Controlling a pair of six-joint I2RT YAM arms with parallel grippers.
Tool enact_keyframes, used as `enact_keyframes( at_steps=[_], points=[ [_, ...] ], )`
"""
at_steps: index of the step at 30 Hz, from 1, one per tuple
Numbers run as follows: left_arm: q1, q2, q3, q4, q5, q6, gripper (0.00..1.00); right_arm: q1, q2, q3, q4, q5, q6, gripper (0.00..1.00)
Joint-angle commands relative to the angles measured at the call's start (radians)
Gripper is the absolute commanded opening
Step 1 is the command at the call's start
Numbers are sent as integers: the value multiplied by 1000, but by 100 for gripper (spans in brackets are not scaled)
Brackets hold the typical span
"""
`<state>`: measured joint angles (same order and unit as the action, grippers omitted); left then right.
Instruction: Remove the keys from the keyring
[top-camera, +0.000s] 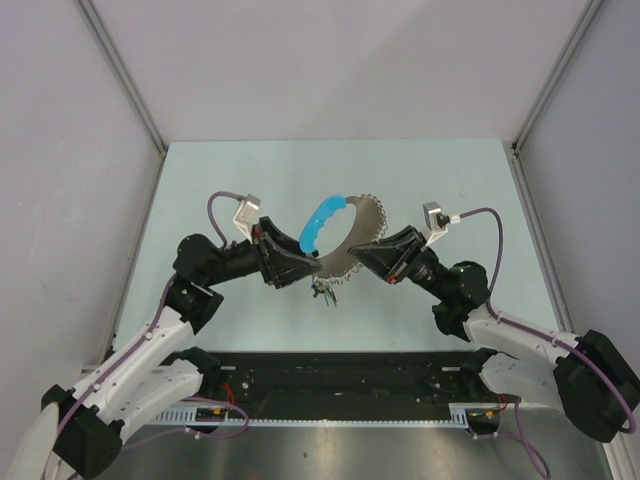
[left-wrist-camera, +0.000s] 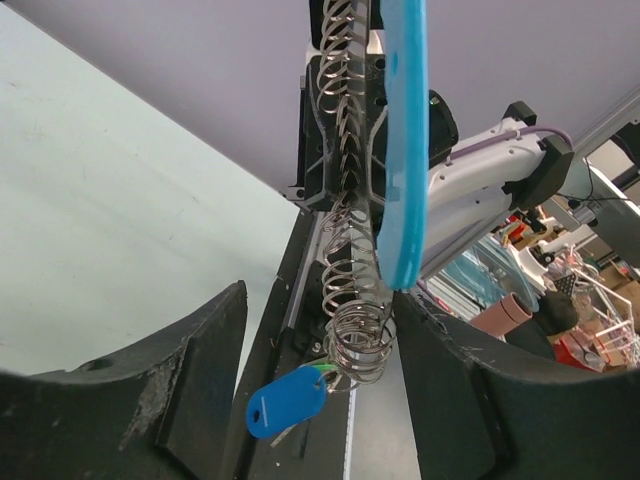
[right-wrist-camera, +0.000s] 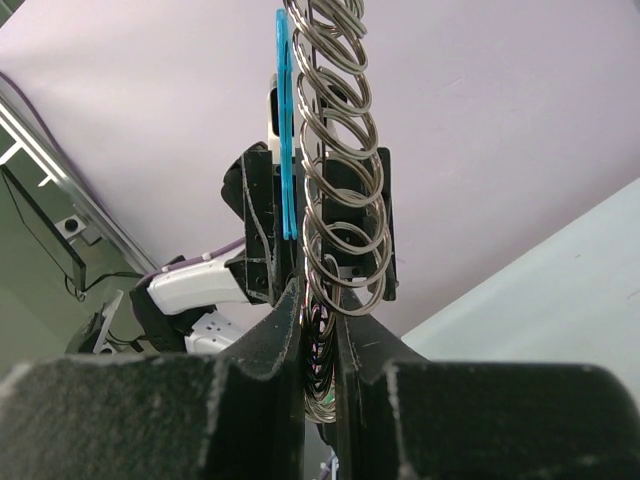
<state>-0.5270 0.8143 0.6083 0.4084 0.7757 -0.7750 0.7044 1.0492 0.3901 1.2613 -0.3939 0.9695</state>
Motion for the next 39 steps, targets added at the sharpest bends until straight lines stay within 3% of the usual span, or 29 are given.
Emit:
enact_keyframes(
  at_steps=[1,5,11,13,17,18,21,24,31,39],
  points=[
    [2,9,8,12,51,42,63,-2,3,16,158,29,5,0],
    [-5,31,24,1,68,49,55,-2,18,18,162,33,6,0],
    [-10,45,45,-16,50,48,10,-2,34,26,136,18,-8,0],
    [-11,40,51,-16,42,40,1,0,26,24,104,4,-41,1],
    [-11,36,61,-22,30,26,0,7,-24,24,-45,1,-121,21],
    [-10,31,62,-20,24,23,0,10,-61,24,-74,1,-147,32],
    [-11,17,73,-36,-19,20,0,20,-121,24,-242,13,-268,51],
    [-11,10,90,-45,-56,17,0,58,-198,24,-414,48,-429,61],
    [-10,-4,77,-20,-110,-10,0,193,-264,23,-602,153,-681,68],
    [-10,-32,53,20,-157,-60,1,355,-125,19,-513,289,-882,61]
  ],
)
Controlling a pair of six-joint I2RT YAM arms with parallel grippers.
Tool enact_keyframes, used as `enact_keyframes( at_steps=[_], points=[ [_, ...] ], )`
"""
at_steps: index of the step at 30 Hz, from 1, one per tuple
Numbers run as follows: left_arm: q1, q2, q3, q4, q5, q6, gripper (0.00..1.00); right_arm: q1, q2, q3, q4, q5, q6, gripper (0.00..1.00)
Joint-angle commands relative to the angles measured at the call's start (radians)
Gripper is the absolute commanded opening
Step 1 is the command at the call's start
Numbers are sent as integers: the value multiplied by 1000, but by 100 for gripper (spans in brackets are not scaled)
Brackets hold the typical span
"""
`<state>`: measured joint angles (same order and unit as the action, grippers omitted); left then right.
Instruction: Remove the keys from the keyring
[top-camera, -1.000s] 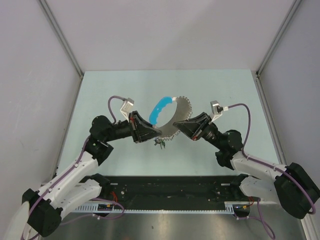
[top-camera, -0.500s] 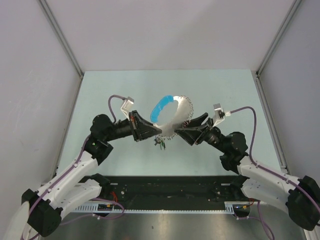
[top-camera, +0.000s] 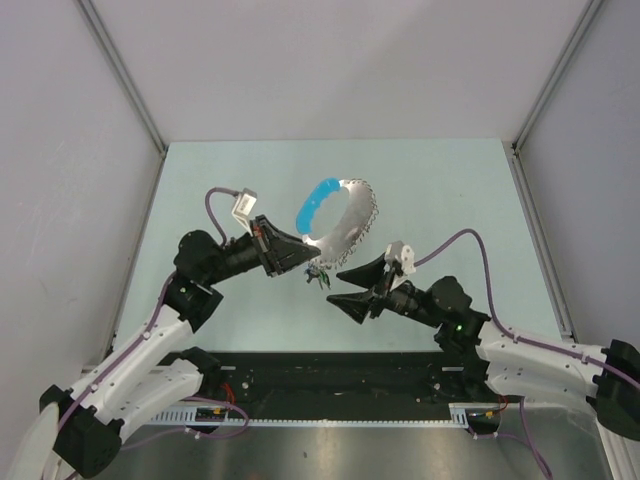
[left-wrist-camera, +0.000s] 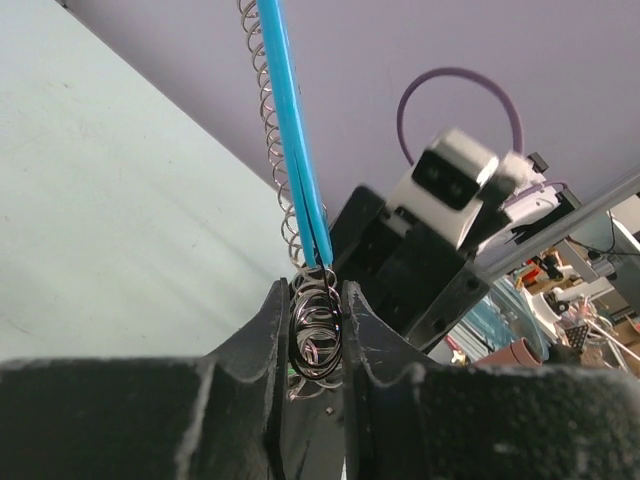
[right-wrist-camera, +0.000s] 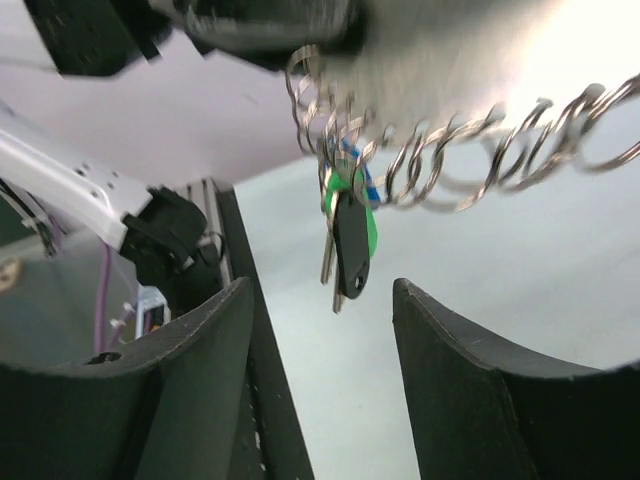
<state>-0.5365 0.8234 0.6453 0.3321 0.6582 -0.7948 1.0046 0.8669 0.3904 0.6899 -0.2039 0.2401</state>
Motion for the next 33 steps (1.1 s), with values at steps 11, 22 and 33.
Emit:
enact_keyframes(
  at_steps=[11,22,33],
  points=[
    [-2,-81,7,79,-63,-46,1,137,219,51,243,314,-312,42],
    [-2,-87,5,70,-69,-46,1,189,303,94,318,411,-392,35],
    [-2,-92,-7,55,-84,-38,0,216,327,127,350,445,-450,38]
  ],
)
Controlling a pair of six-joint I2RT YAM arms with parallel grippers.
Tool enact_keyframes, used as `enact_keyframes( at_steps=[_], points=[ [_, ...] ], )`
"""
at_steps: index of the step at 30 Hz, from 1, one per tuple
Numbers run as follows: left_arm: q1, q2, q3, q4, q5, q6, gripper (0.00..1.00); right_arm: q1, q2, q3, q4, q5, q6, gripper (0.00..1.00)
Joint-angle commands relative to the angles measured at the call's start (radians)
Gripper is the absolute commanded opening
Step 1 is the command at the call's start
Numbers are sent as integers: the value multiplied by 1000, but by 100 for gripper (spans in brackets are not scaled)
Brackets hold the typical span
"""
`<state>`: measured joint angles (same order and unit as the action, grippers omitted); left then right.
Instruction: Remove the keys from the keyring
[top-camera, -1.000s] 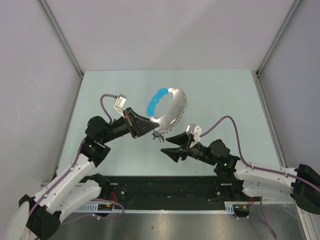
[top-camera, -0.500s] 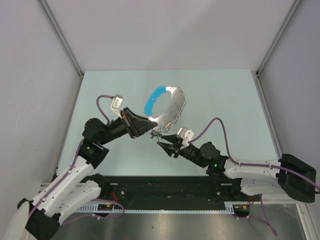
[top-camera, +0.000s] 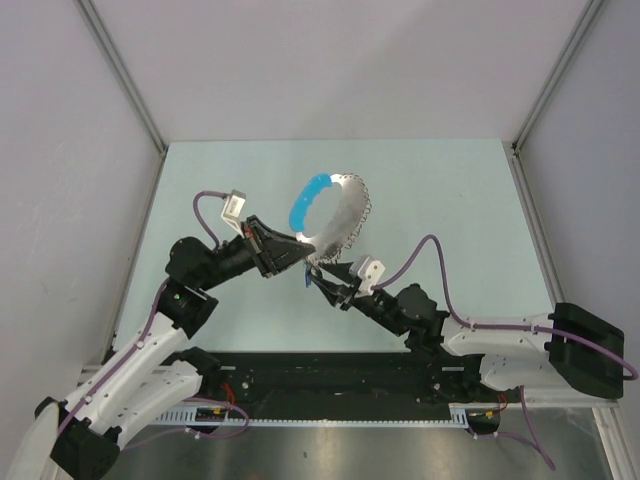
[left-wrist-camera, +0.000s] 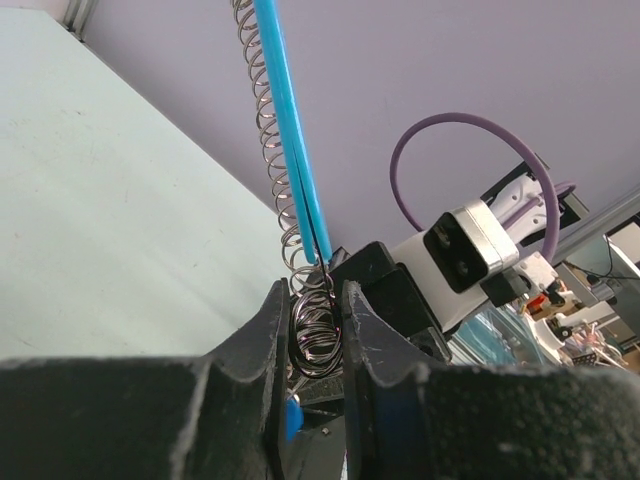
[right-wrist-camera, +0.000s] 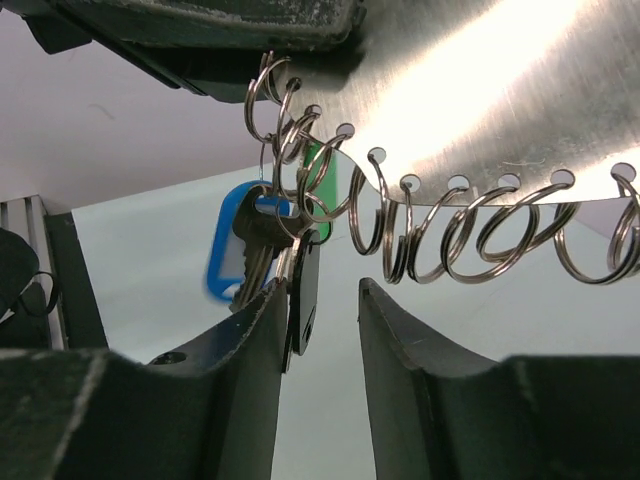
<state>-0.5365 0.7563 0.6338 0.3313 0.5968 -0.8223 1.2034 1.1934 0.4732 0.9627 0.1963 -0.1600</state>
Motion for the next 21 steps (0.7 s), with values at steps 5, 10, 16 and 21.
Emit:
enact_keyframes(
  at_steps=[5,10,16,21],
  points=[
    [0,-26,7,29,-35,12,0,44,-20,44,35,80,-87,13],
    [0,-32,0,-24,-77,54,0,73,-77,42,-77,130,-79,0],
    [0,-43,-48,-58,-123,83,0,79,-139,38,-245,180,-38,0],
    [0,-38,-83,-57,-140,87,0,79,-179,39,-277,184,-13,0]
  ],
)
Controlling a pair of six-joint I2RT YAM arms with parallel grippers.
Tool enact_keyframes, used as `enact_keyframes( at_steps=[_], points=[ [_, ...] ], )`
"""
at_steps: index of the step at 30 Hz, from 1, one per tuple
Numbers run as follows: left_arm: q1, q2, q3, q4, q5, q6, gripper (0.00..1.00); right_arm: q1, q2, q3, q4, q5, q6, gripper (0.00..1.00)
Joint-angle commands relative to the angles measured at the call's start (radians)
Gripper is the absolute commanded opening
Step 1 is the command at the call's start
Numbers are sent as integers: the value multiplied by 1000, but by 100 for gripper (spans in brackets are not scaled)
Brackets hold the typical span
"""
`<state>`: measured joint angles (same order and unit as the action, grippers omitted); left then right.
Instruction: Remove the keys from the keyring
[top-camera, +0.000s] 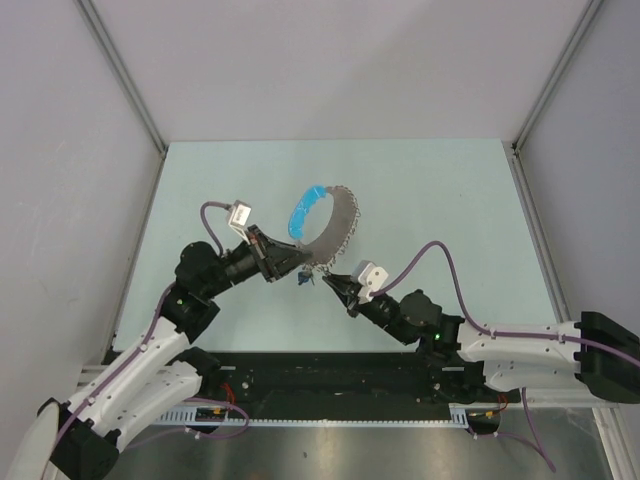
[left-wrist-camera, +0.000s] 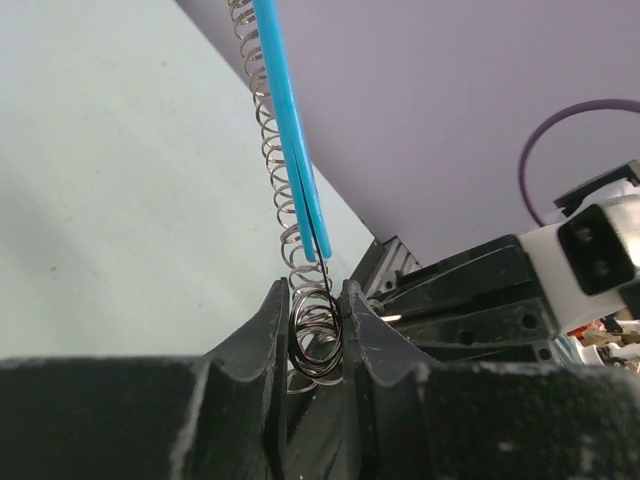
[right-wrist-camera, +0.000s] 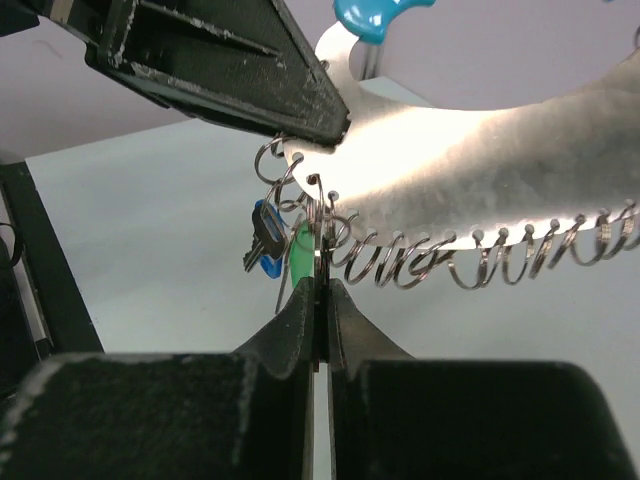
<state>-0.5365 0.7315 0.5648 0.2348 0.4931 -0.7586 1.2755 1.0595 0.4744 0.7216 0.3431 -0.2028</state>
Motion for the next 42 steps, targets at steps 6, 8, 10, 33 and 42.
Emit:
enact_keyframes(
  at_steps=[6,8,10,33,42],
  points=[
    [3,-21,-28,3,-53,44,0,5,-75,38,-102,60,34,0],
    [4,-21,-32,3,-54,38,0,5,-78,40,-125,57,34,0],
    [3,-21,-46,4,-53,33,0,7,-87,41,-139,48,19,0],
    [9,-207,-154,-207,-145,1,49,-105,-82,95,-269,-99,17,0],
    [7,-250,-90,-331,-179,82,56,-137,-81,93,-274,-145,40,0]
  ],
)
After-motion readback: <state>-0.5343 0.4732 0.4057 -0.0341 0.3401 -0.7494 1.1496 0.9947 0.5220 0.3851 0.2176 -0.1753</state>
